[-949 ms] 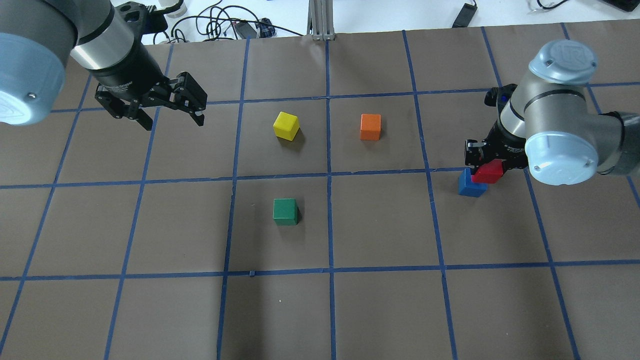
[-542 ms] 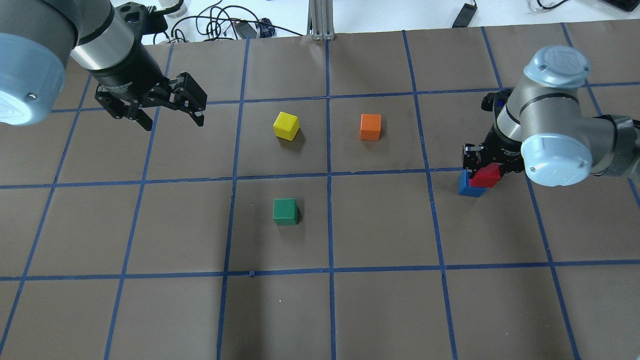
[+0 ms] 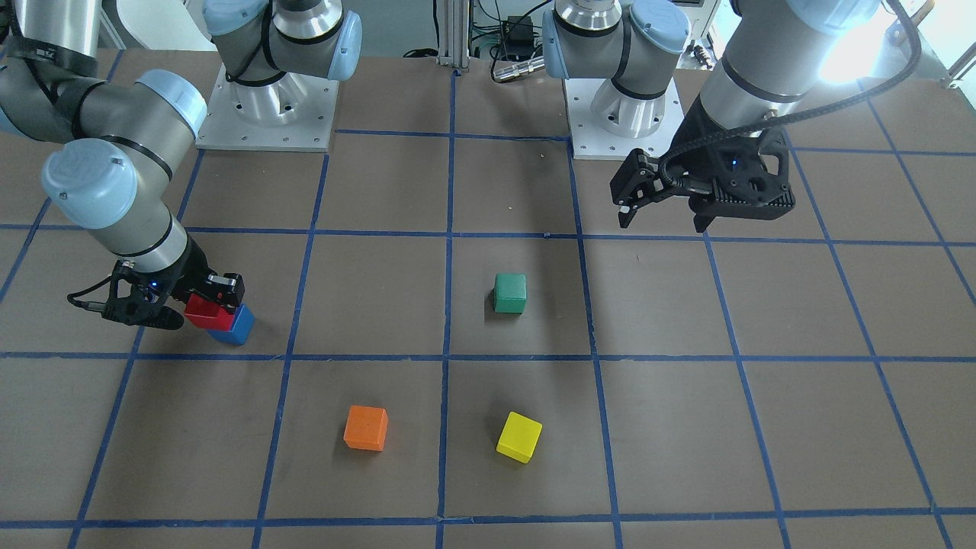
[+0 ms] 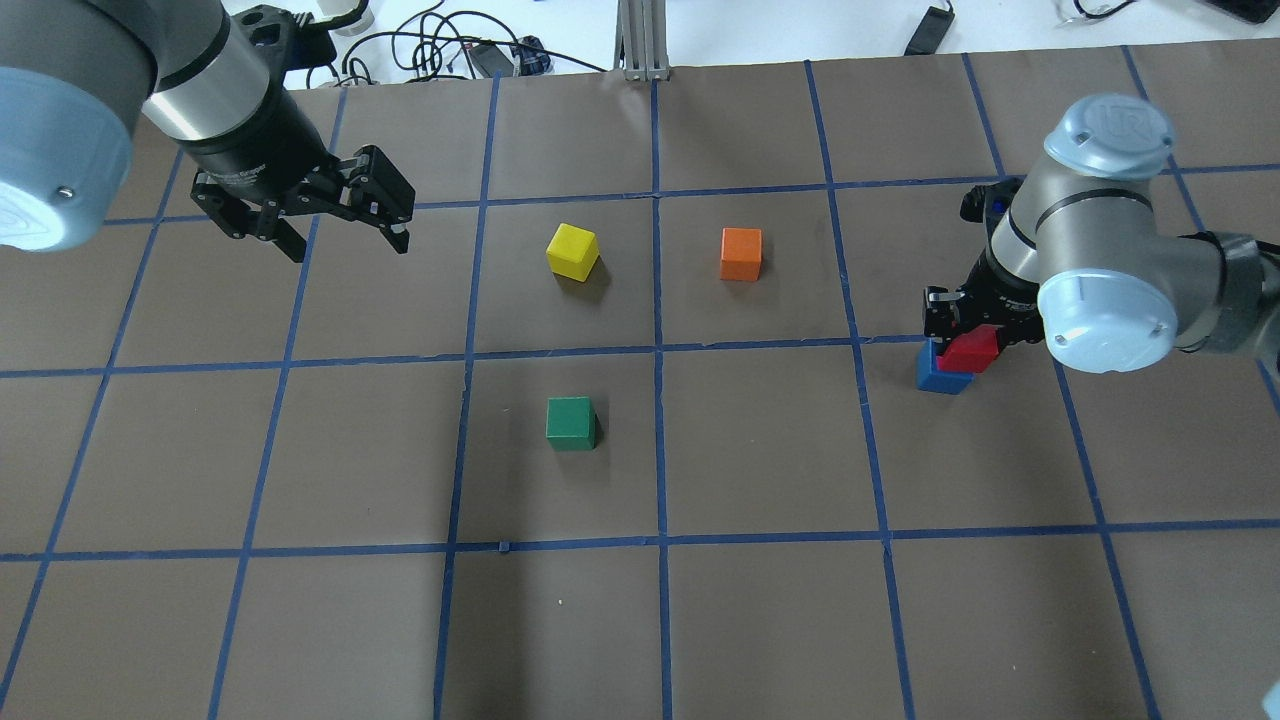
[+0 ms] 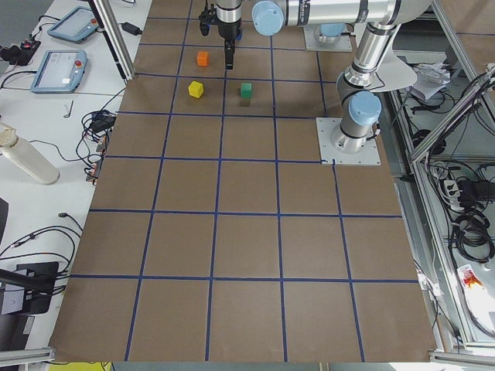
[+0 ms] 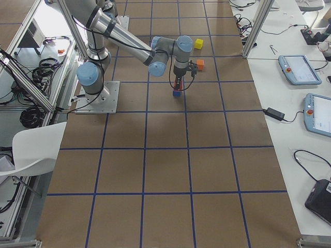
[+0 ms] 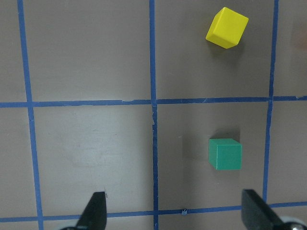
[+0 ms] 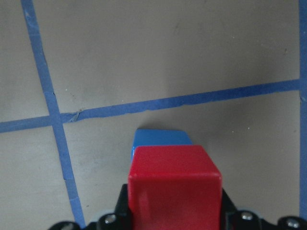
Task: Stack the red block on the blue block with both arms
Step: 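Lower the red cube onto the blue cube with the right gripper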
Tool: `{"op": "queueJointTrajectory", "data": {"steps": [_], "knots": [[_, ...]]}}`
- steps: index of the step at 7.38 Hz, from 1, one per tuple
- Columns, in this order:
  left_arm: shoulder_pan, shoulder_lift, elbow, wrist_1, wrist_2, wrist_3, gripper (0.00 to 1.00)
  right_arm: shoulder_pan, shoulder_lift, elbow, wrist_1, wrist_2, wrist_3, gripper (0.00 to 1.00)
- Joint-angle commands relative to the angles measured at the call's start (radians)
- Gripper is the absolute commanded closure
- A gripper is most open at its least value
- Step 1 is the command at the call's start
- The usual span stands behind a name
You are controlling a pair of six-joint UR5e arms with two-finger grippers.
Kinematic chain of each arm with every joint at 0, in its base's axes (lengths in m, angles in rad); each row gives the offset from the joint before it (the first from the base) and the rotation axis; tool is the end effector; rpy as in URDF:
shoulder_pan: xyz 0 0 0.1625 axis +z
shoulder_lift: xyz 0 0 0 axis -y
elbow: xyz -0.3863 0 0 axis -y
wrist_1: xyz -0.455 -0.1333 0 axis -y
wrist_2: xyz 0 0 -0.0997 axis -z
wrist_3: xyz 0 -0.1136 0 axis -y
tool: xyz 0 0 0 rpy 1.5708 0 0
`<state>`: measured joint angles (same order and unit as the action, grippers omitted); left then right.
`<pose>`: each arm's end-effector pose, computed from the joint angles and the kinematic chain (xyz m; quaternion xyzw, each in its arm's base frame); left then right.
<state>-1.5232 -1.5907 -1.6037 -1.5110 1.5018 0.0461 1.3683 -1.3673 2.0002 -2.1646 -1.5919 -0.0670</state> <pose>-0.1142 -0.5686 0.4121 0.0006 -0.9994 0.0051 0.0343 0.0196 -0.5554 0.1543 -0.0675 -0.9975 -0.0208 0.0078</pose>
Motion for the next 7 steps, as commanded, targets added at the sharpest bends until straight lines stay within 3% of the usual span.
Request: {"op": "queueJointTrajectory", "data": {"steps": [1, 7], "knots": [[0.000, 0.000, 0.001, 0.000, 0.000, 0.000, 0.00, 0.002, 0.005, -0.001, -0.020, 0.001, 0.003, 0.43], [0.000, 0.000, 0.007, 0.008, -0.002, 0.000, 0.00, 0.005, 0.002, 0.003, -0.020, 0.013, 0.006, 0.40]]}}
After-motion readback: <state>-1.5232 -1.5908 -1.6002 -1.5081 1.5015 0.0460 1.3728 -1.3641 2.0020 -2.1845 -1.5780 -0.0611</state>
